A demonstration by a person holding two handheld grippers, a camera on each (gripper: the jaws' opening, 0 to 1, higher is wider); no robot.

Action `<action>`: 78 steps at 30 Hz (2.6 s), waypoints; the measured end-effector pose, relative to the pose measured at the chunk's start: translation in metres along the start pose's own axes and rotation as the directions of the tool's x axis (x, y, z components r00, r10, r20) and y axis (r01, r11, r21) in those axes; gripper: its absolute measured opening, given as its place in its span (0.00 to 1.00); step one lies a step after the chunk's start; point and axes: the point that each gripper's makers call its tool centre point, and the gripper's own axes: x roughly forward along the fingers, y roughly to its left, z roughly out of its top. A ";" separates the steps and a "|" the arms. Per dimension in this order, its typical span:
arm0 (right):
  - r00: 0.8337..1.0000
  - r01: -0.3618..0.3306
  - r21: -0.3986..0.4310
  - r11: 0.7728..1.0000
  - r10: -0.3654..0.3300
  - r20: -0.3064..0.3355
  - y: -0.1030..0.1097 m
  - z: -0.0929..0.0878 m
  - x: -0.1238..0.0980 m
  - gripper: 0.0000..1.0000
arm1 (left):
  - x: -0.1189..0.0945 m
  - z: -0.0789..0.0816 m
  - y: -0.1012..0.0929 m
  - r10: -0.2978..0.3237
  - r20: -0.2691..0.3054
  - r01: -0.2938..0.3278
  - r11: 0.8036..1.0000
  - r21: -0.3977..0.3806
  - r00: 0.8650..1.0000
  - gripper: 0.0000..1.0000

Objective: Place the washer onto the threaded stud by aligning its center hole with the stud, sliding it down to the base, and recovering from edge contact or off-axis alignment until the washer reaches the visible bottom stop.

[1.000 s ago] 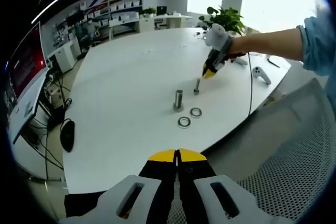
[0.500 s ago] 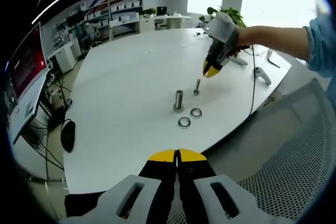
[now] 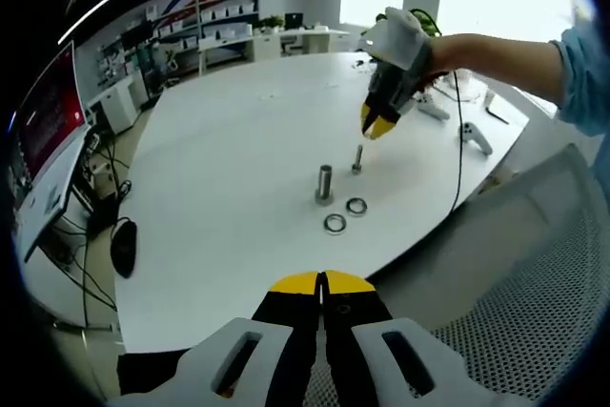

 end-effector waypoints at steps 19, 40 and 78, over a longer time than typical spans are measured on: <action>0.995 -0.023 -0.067 0.997 0.016 -0.100 -0.006 -0.007 0.026 0.12 | -0.001 0.002 0.000 -0.001 0.010 0.001 1.000 0.000 1.000 0.00; 0.996 0.008 -0.006 1.000 -0.009 -0.083 -0.012 -0.012 0.063 0.18 | -0.001 0.003 0.000 -0.002 0.018 0.002 1.000 0.001 1.000 0.00; 0.690 0.045 0.667 0.744 -0.505 0.518 0.085 -0.039 -0.170 0.25 | 0.001 -0.010 -0.007 -0.005 -0.065 0.011 0.996 0.093 0.998 0.00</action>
